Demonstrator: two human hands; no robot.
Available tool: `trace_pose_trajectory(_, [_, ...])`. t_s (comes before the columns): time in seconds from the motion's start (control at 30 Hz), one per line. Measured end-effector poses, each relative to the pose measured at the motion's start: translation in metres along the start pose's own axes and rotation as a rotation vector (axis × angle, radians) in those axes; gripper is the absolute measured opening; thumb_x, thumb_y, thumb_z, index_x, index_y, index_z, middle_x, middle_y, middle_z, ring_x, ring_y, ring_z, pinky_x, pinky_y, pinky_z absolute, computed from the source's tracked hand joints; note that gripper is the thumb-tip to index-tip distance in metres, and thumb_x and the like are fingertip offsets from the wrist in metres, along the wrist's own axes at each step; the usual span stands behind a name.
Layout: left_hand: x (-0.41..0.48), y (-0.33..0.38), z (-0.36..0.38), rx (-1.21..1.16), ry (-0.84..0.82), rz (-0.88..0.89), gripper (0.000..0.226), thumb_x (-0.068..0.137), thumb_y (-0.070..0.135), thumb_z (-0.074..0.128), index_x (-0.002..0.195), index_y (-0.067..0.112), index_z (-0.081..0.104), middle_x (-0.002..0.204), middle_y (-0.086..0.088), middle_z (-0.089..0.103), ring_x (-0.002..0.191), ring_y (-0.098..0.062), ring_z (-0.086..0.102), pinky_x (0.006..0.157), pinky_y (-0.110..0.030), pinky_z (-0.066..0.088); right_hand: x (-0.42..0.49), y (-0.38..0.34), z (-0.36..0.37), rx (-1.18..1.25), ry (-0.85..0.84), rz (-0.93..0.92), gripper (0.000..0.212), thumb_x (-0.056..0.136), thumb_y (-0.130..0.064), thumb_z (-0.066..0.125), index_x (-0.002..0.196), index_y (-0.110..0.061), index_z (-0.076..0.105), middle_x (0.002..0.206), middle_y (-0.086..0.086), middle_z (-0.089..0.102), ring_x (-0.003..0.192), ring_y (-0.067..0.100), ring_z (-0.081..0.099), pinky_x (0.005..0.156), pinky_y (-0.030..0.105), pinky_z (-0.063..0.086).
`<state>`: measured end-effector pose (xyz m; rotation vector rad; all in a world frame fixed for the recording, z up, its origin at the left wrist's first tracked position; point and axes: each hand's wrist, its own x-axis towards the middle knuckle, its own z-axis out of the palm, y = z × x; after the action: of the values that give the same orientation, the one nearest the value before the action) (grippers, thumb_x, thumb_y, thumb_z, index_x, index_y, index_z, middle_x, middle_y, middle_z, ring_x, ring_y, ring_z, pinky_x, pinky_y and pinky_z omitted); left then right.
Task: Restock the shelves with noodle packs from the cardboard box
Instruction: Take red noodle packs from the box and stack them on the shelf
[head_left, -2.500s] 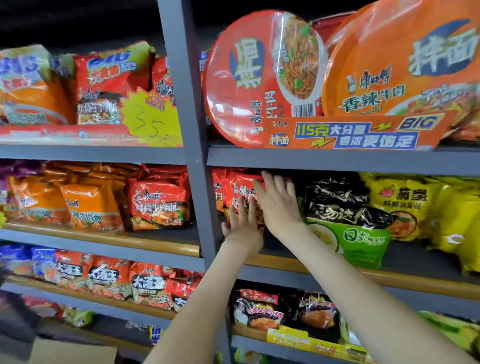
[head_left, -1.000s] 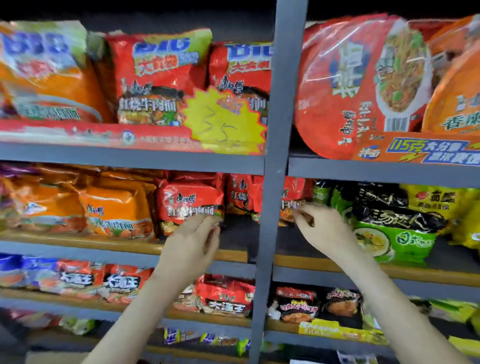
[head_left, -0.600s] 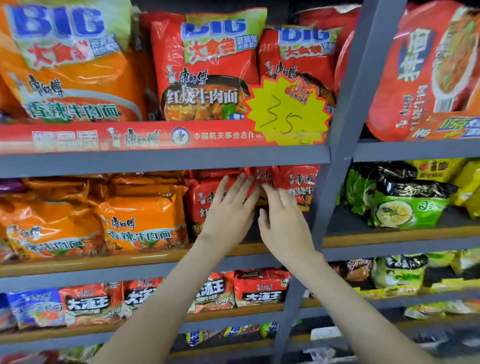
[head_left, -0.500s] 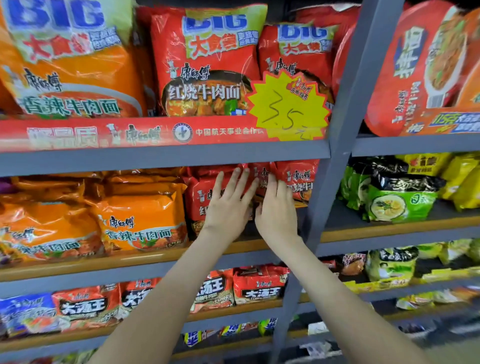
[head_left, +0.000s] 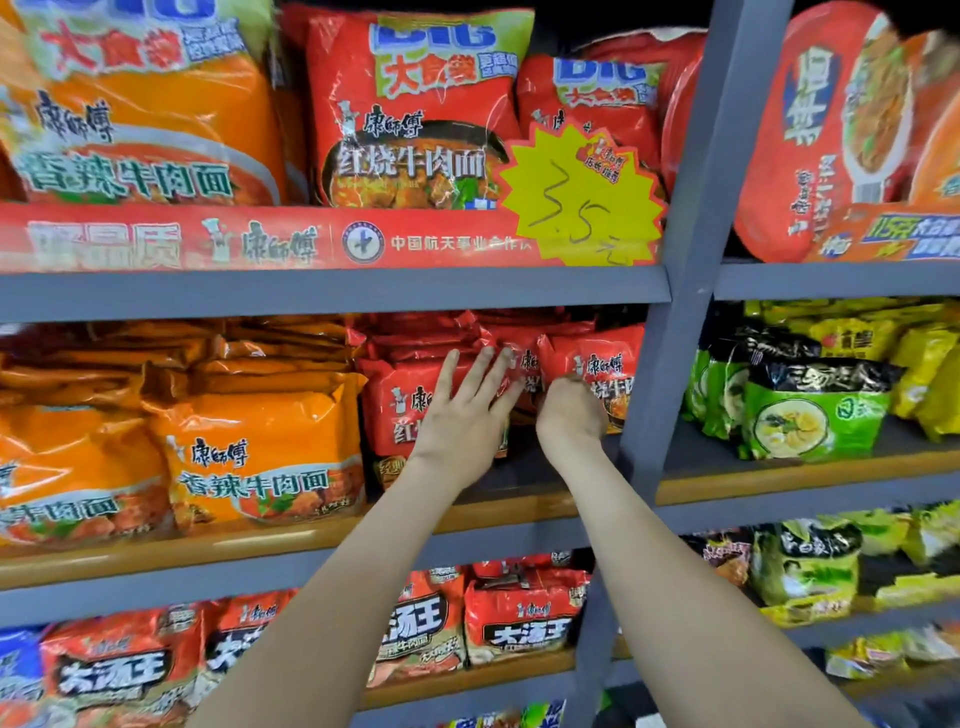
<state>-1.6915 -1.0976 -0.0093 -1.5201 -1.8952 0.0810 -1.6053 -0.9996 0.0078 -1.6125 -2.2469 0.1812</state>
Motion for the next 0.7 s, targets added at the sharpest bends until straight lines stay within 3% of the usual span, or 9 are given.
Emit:
trace_pose_trajectory(0.1, [0.0, -0.001, 0.008, -0.017, 0.067, 0.014, 0.059, 0.1, 0.031, 0.034, 0.153, 0.02, 0.01, 0.159, -0.013, -0.008, 0.147, -0.032, -0.007, 0.11, -0.056, -0.016, -0.001, 0.002, -0.003, -0.047, 0.047, -0.063, 0.027, 0.095, -0.003, 0.047, 0.121, 0.0, 0.051, 0.111, 0.013, 0.063, 0.099, 0.027, 0.063, 0.066, 0.032, 0.043])
trace_pose_trajectory(0.2, [0.004, -0.005, 0.014, -0.007, 0.185, 0.015, 0.06, 0.088, 0.026, 0.059, 0.144, 0.018, 0.04, 0.154, -0.014, 0.028, 0.142, -0.032, 0.026, 0.115, -0.056, 0.005, -0.008, 0.001, 0.003, -0.034, 0.142, -0.139, 0.029, 0.098, -0.008, 0.04, 0.126, -0.001, 0.047, 0.108, 0.011, 0.066, 0.096, 0.026, 0.065, 0.066, 0.032, 0.044])
trace_pose_trajectory(0.27, [0.009, -0.01, 0.017, -0.038, 0.266, 0.005, 0.064, 0.075, 0.017, 0.068, 0.136, 0.014, 0.051, 0.144, -0.014, 0.046, 0.132, -0.032, 0.044, 0.112, -0.053, 0.016, -0.012, -0.001, 0.01, -0.021, 0.229, -0.277, 0.031, 0.099, -0.012, 0.04, 0.128, -0.003, 0.047, 0.11, 0.011, 0.065, 0.097, 0.026, 0.065, 0.074, 0.033, 0.048])
trace_pose_trajectory(0.33, [0.016, -0.016, 0.013, -0.041, 0.296, 0.006, 0.064, 0.071, 0.013, 0.065, 0.134, 0.012, 0.053, 0.138, -0.014, 0.051, 0.126, -0.032, 0.05, 0.109, -0.051, 0.019, -0.012, -0.002, 0.013, -0.002, 0.252, -0.466, 0.034, 0.096, -0.014, 0.043, 0.128, -0.006, 0.05, 0.12, 0.01, 0.061, 0.107, 0.027, 0.06, 0.088, 0.035, 0.044])
trace_pose_trajectory(0.4, [0.024, -0.021, 0.007, -0.013, 0.312, 0.013, 0.057, 0.076, 0.016, 0.061, 0.132, 0.012, 0.055, 0.136, -0.014, 0.053, 0.124, -0.031, 0.052, 0.108, -0.05, 0.021, -0.01, 0.0, 0.013, 0.039, 0.189, -0.53, 0.04, 0.093, -0.017, 0.047, 0.132, -0.007, 0.047, 0.135, 0.01, 0.047, 0.124, 0.028, 0.045, 0.101, 0.04, 0.032])
trace_pose_trajectory(0.5, [0.036, -0.025, 0.002, 0.001, 0.308, 0.04, 0.046, 0.087, 0.024, 0.044, 0.129, 0.012, 0.059, 0.132, -0.013, 0.057, 0.123, -0.029, 0.053, 0.108, -0.049, 0.022, -0.008, 0.008, 0.012, 0.1, 0.235, -0.439, 0.057, 0.09, -0.024, 0.057, 0.14, -0.01, 0.032, 0.147, 0.011, 0.026, 0.134, 0.029, 0.024, 0.107, 0.049, 0.024])
trace_pose_trajectory(0.57, [0.04, -0.024, 0.003, 0.009, 0.288, 0.05, 0.048, 0.09, 0.028, 0.035, 0.128, 0.012, 0.059, 0.132, -0.013, 0.058, 0.124, -0.028, 0.053, 0.109, -0.049, 0.022, -0.008, 0.014, 0.015, 0.133, 0.178, -0.373, 0.081, 0.087, -0.023, 0.064, 0.149, -0.018, 0.011, 0.156, 0.011, -0.002, 0.143, 0.033, 0.002, 0.11, 0.057, 0.014])
trace_pose_trajectory(0.63, [0.04, -0.02, 0.004, 0.007, 0.29, 0.03, 0.049, 0.092, 0.029, 0.033, 0.13, 0.011, 0.057, 0.133, -0.014, 0.056, 0.125, -0.029, 0.052, 0.109, -0.049, 0.022, -0.005, 0.017, 0.018, 0.116, 0.012, -0.316, 0.106, 0.086, -0.018, 0.066, 0.148, -0.028, -0.018, 0.151, 0.006, -0.034, 0.141, 0.033, -0.026, 0.11, 0.063, 0.005])
trace_pose_trajectory(0.7, [0.037, -0.016, 0.004, 0.001, 0.31, 0.008, 0.05, 0.093, 0.029, 0.033, 0.135, 0.01, 0.052, 0.138, -0.015, 0.052, 0.128, -0.03, 0.049, 0.11, -0.049, 0.022, -0.001, 0.014, 0.021, 0.1, -0.065, -0.282, 0.116, 0.084, -0.01, 0.066, 0.142, -0.034, -0.032, 0.143, 0.002, -0.048, 0.135, 0.032, -0.038, 0.109, 0.066, 0.004])
